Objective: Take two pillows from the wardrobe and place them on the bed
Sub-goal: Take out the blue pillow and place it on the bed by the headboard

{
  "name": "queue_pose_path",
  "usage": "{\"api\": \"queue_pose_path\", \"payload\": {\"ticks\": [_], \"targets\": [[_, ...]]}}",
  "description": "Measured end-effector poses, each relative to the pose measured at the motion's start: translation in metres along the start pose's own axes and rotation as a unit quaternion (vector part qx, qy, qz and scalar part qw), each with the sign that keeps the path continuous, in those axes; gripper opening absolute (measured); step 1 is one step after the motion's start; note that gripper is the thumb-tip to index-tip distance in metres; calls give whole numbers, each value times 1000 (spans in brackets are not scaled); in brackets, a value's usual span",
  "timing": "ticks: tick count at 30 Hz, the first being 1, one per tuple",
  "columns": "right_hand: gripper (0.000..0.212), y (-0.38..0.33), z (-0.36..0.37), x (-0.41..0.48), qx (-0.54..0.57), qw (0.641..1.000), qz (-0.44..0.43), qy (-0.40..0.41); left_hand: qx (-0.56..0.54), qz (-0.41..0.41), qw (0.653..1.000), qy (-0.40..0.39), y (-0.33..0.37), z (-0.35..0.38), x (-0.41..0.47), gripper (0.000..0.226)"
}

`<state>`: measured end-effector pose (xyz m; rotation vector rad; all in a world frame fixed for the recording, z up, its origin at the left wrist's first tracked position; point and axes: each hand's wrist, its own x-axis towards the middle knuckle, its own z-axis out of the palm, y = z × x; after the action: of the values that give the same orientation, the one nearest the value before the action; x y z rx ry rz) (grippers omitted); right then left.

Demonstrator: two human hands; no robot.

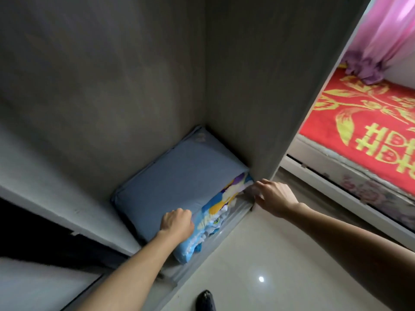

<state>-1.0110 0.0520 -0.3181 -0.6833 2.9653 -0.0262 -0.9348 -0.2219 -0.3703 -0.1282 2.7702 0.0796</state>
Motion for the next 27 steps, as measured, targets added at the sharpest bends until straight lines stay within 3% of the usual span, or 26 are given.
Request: {"api": "queue_pose_path", "payload": {"ticks": [8,16,23,27], "targets": [[36,19,53,110,10,994,-27,-104,-59,-78,992,-79,-14,17,77,30],[40,19,126,308,2,972,-147,-181,-122,-215,967,-69,-56,33,174,23],[48,-26,204,472,-14,968,-191,-163,-208,-279,936,-55,-59,88,276,36],[61,-60,251,550,-15,965,-231,-121,-208,-270,940,-14,-62,135,322,50]]}}
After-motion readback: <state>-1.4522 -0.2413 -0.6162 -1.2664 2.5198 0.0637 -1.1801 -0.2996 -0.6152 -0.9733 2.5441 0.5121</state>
